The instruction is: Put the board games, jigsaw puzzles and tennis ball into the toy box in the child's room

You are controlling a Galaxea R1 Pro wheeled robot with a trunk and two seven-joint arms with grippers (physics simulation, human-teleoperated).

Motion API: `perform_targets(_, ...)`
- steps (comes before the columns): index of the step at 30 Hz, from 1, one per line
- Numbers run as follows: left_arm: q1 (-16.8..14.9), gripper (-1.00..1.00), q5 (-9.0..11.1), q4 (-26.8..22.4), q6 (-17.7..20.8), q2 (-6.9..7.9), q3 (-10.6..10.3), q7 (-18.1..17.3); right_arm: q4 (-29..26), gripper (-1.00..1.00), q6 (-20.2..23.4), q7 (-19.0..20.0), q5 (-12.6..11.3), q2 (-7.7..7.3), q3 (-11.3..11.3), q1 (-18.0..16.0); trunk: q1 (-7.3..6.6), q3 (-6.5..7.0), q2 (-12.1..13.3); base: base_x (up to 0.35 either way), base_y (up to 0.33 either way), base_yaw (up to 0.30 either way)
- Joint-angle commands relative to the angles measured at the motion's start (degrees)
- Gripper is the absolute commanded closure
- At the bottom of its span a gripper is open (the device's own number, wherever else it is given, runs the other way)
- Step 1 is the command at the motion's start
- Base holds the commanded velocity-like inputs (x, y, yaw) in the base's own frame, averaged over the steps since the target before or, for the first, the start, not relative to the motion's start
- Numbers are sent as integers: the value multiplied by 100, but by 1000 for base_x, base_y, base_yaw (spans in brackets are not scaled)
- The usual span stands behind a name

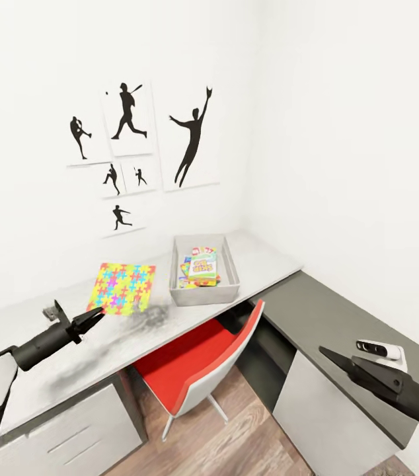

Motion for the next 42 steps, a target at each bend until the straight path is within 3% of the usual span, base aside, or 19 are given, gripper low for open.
perform_targets(1,98,100,-29,-5,38,208,-1,-253,-2,-100,52,3,-25,-2,6,-6,3,-3,-9,0,0,-174)
perform_targets(4,459,100,-47,-11,50,786,-7,-1002,-35,-100,47,-10,-18,-2,7,-6,3,21,-9,0,0,-173)
perform_targets(7,659,100,-55,-45,49,1076,-5,-1577,-55,-100,46,-24,-15,-1,8,-6,3,44,-9,0,0,-172)
perform_targets(9,788,100,-65,-131,43,1326,-11,-2168,-63,-100,45,-29,-14,-1,8,-6,3,59,-9,0,0,-172)
perform_targets(12,939,100,-78,-179,9,1506,-6,-2599,-67,-100,45,-32,-13,-1,8,-6,3,82,-9,0,0,-174)
perform_targets(23,1072,100,-100,-220,39,1762,21,-2809,-62,-100,45,-40,-7,-1,8,-6,3,167,-9,0,0,-177)
perform_targets(26,1065,100,-392,-241,10,1975,10,-2787,-59,-100,45,-79,-5,-1,8,-6,3,189,-9,0,0,-168)
perform_targets(32,1050,100,-1074,-222,21,2055,47,-2802,-36,-100,45,-105,-4,3,8,-6,3,211,-9,0,0,-81)
perform_targets(35,1047,100,-1215,-218,14,2061,61,-2809,-26,-100,44,-111,-4,5,8,-6,3,214,-9,0,0,-20)
perform_targets(42,1045,100,-1298,-216,29,2068,80,-2813,1,-100,43,-354,-14,7,8,-6,3,216,-9,0,0,-6)
